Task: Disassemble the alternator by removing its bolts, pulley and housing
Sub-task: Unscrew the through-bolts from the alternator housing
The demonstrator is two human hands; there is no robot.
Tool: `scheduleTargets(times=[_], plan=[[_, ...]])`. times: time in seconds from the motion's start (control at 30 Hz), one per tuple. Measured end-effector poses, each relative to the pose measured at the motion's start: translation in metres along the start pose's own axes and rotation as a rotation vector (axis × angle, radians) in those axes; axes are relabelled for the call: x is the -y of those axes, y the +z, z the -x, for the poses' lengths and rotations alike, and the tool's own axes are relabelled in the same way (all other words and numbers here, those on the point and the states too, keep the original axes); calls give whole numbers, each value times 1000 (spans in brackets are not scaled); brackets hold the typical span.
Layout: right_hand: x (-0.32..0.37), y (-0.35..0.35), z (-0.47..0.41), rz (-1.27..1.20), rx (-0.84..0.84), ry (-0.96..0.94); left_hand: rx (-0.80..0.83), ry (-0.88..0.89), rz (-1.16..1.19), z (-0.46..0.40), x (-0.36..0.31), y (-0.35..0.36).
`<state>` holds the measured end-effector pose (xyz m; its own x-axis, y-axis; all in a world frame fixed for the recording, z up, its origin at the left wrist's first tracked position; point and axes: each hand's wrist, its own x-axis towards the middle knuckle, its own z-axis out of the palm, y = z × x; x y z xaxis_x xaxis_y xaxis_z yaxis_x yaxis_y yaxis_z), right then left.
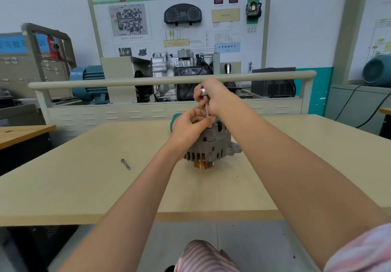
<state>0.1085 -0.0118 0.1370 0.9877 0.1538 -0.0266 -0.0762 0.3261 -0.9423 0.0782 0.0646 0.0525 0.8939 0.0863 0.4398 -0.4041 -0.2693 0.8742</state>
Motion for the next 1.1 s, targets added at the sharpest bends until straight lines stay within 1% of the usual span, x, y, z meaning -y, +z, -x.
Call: scheduleTargets(times=[0.07,0.1,0.13,0.2,0.23,0.27,0.37,0.4,0.43,0.47,0.5,0.63,0.73,0.8,0.83,0.87,0.97,1.0,1.03,1.07,1.1], plan=[[2,-6,-2,63,158,33,1,-2,29,1,1,0],[3,-10,-2,74,210,40,0,0,38,1,1,0],[3,-12,0,73,240,41,-2,3,39,0,1,0],[3,-14,0,17,243,45,-4,1,21,-1,2,1],[2,-13,0,-28,203,46,-3,-2,5,-2,1,1],[0,-10,-1,-63,115,30,-2,-4,-10,-3,1,1],[-9,4,0,-67,-283,-179,-20,-3,-33,-4,-1,2],[-11,7,-1,-100,-375,-245,-31,-4,-44,-4,-1,3],[-12,9,-2,-115,-416,-270,-34,-6,-54,-3,-1,2],[-12,11,-1,-100,-403,-261,-31,-7,-55,-3,0,2],[-11,11,-2,-54,-351,-223,-23,-5,-46,-3,0,1],[0,4,-1,79,-87,-20,34,11,-15,0,1,-2],[3,-7,-1,118,63,24,56,34,-11,1,2,-4],[4,-9,-1,102,93,33,42,30,-16,0,0,-3],[4,-7,0,75,72,30,31,22,-29,-1,0,-3],[1,-5,1,48,16,3,25,17,-42,-1,-1,-2],[-9,6,4,-54,-288,-234,5,21,-71,-1,-2,0],[-12,8,2,-125,-346,-286,-4,20,-85,-1,-2,1],[-12,10,1,-176,-353,-291,-12,17,-94,-1,-2,1],[-11,11,1,-178,-348,-257,-14,14,-92,-1,-2,0],[-8,11,1,-117,-330,-197,-11,12,-80,0,-2,0]])
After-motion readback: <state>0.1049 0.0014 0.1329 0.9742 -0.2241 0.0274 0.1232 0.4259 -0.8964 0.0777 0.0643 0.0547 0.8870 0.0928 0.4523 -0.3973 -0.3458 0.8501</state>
